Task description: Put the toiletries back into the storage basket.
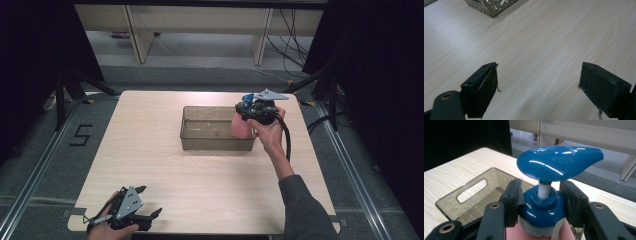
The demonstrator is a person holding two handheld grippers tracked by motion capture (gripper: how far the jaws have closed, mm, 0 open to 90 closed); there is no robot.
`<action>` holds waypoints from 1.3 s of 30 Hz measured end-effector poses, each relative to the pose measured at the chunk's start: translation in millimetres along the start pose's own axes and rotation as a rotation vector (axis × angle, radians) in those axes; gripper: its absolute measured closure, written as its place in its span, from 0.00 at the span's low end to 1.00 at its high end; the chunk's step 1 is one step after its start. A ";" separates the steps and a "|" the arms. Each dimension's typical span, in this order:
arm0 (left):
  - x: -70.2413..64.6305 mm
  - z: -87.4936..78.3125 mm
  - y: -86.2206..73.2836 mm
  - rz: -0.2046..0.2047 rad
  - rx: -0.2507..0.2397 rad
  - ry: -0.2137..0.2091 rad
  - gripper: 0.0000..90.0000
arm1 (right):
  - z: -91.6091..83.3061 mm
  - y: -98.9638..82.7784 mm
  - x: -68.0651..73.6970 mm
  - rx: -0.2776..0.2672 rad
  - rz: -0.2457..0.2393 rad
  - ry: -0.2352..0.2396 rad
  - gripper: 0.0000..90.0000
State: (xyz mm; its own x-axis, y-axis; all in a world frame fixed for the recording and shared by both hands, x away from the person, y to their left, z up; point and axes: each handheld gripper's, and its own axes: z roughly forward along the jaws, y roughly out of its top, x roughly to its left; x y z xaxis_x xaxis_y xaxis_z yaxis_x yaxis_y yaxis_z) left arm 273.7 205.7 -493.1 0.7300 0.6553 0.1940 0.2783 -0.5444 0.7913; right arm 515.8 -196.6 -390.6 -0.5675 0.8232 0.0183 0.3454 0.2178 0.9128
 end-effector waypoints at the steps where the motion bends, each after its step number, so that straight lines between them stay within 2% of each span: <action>1: -0.1 0.0 -0.1 -0.001 0.000 -0.001 0.16 | 0.9 -0.4 0.4 0.002 0.004 0.003 0.60; 3: 0.8 0.3 0.2 0.001 -0.002 -0.002 0.16 | 2.0 -1.1 1.1 -0.001 0.010 0.008 0.60; 5: 0.4 0.1 0.2 0.002 -0.002 0.000 0.16 | 2.7 -0.9 -0.5 -0.008 -0.022 0.013 0.60; 6: 0.2 0.0 0.0 -0.001 -0.005 -0.004 0.16 | 1.2 -1.4 2.7 0.009 0.021 0.001 0.60; 7: 0.2 0.0 -0.1 -0.001 -0.005 -0.004 0.16 | 2.3 -1.6 2.4 0.005 0.005 0.001 0.60; 11: 1.0 -0.4 0.4 0.003 0.001 -0.007 0.16 | 4.1 -3.4 1.6 -0.015 -0.002 -0.005 0.60; 12: 0.6 -0.4 0.2 -0.001 -0.001 -0.010 0.16 | 3.4 -4.2 2.8 -0.001 0.023 0.005 0.60; 14: 0.9 -0.1 0.3 -0.002 0.000 -0.007 0.16 | 4.1 -5.7 -0.7 -0.002 -0.024 -0.006 0.60; 15: 1.2 0.0 0.4 0.002 -0.001 -0.004 0.16 | 4.8 -6.9 1.7 0.006 0.010 -0.004 0.60; 16: 1.2 0.1 0.3 0.006 0.001 -0.003 0.16 | 4.0 -7.8 0.3 0.016 0.003 -0.006 0.60; 17: -0.2 0.3 -0.1 -0.006 -0.003 -0.002 0.16 | 5.4 -9.1 -1.1 -0.001 -0.014 -0.014 0.60; 18: 0.0 0.1 -0.1 -0.004 -0.001 -0.004 0.16 | 5.1 -10.4 -0.3 0.021 0.018 -0.003 0.60; 20: 0.4 0.7 0.1 -0.005 -0.007 -0.004 0.16 | 6.5 -12.1 -2.4 0.009 -0.007 -0.007 0.60; 21: -0.2 1.1 0.1 -0.012 -0.012 -0.008 0.16 | 5.9 -13.5 -1.4 0.016 0.013 0.001 0.60; 23: 0.5 0.3 0.2 0.002 -0.002 -0.004 0.16 | 6.8 -15.4 -2.0 0.017 0.013 0.001 0.60; 24: 0.1 0.5 0.1 -0.002 -0.004 -0.006 0.16 | 6.1 -15.7 -1.7 0.025 0.014 -0.009 0.60; 25: -0.1 0.7 0.2 -0.005 -0.007 -0.010 0.16 | 6.9 -16.3 -1.4 0.029 0.016 0.003 0.60; 26: -0.2 0.6 0.4 -0.005 -0.007 -0.006 0.16 | 7.3 -16.4 -2.7 0.030 -0.004 0.002 0.60; 31: 0.7 0.5 0.2 -0.002 -0.002 -0.007 0.16 | 8.0 -19.3 -2.2 0.022 0.003 -0.007 0.60; 37: 0.4 0.9 0.2 -0.010 -0.007 -0.012 0.16 | 9.5 -27.2 -2.8 0.050 0.006 -0.001 0.60; 39: 0.9 0.3 0.3 -0.001 0.002 -0.010 0.16 | 10.8 -29.0 -3.0 0.032 -0.001 -0.008 0.60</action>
State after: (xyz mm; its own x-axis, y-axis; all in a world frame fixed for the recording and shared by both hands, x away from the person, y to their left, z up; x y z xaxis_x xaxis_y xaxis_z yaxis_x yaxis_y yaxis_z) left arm 274.7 206.0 -492.8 0.7358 0.6509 0.1872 0.2805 -0.5444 0.7905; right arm 515.6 -199.7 -421.6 -0.5620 0.8270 0.0139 0.3685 0.2353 0.8993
